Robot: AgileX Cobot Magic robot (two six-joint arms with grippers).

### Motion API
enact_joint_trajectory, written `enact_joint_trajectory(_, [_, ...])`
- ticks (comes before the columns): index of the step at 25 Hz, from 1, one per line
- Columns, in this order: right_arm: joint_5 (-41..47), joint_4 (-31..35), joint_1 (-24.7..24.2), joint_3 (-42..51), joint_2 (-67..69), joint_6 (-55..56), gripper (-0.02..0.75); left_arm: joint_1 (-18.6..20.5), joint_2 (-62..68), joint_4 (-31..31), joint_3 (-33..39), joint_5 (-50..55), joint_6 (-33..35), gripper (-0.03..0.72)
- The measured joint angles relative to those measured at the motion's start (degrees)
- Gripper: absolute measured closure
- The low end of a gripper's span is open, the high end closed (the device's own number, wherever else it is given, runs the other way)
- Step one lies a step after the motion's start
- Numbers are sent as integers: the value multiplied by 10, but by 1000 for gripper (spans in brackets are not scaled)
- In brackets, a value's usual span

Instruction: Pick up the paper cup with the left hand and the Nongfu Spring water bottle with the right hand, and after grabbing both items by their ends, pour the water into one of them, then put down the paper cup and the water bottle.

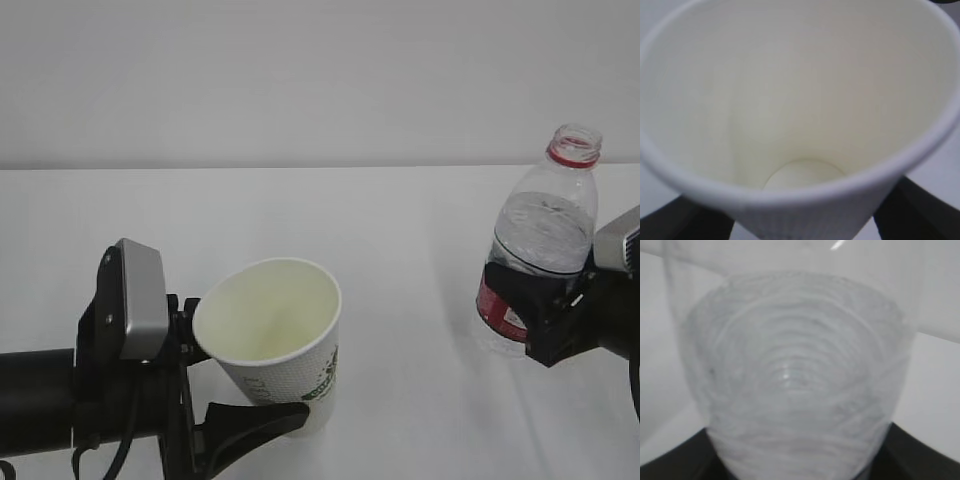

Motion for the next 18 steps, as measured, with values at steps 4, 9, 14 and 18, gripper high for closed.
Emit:
enact_joint_trajectory(4, [0,-4,0,0,0,0,298,-15,3,2,-15,5,-8,119])
enact_joint_trajectory(9, [0,-11,0,0,0,0,298,-43,3,12,-37,46,-22,119])
enact_joint_trajectory(14, [0,-14,0,0,0,0,298,-61,3,26,-62,70,-42,119])
enact_joint_trajectory(18, [0,-25,0,0,0,0,298,-73,3,29,-77,72,-52,119])
